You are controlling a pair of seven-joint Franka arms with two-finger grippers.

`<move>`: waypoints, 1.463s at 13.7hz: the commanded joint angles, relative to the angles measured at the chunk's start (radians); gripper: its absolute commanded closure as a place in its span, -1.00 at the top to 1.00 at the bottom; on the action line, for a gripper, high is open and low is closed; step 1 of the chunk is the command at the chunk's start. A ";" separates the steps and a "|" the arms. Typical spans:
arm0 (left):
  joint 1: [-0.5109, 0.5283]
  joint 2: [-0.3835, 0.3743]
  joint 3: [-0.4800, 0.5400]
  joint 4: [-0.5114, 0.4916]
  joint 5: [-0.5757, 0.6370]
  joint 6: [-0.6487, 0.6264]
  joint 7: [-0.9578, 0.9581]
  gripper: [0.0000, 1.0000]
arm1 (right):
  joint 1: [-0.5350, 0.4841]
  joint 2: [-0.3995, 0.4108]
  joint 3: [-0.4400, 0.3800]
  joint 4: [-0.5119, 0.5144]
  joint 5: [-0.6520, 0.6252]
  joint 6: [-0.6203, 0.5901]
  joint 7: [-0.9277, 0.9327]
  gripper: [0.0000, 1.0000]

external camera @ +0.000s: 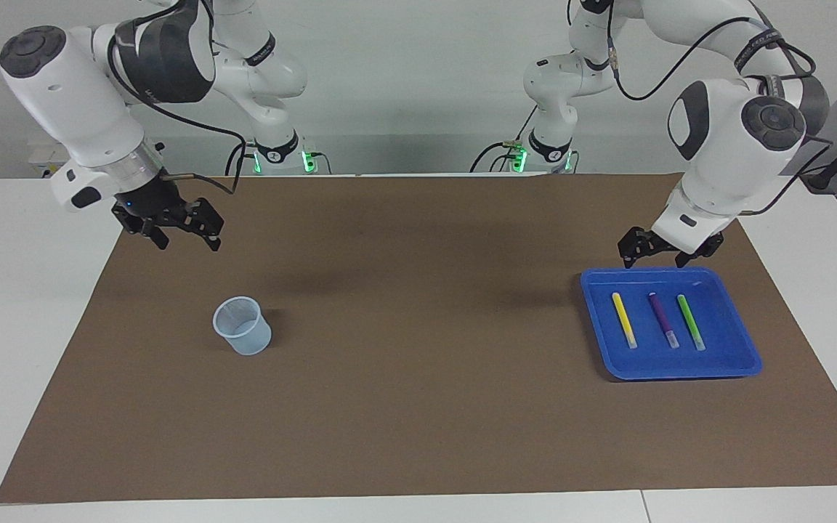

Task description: Right arm passes pens to left for tray arrangement

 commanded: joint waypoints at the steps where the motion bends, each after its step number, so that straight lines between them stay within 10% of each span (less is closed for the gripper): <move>1: -0.034 -0.022 0.035 0.056 -0.010 -0.071 0.004 1.00 | -0.012 -0.023 0.009 -0.023 -0.029 -0.007 -0.004 1.00; 20: -0.135 -0.210 0.112 -0.111 -0.056 -0.129 -0.042 1.00 | -0.015 -0.025 0.007 -0.023 -0.030 -0.007 -0.006 1.00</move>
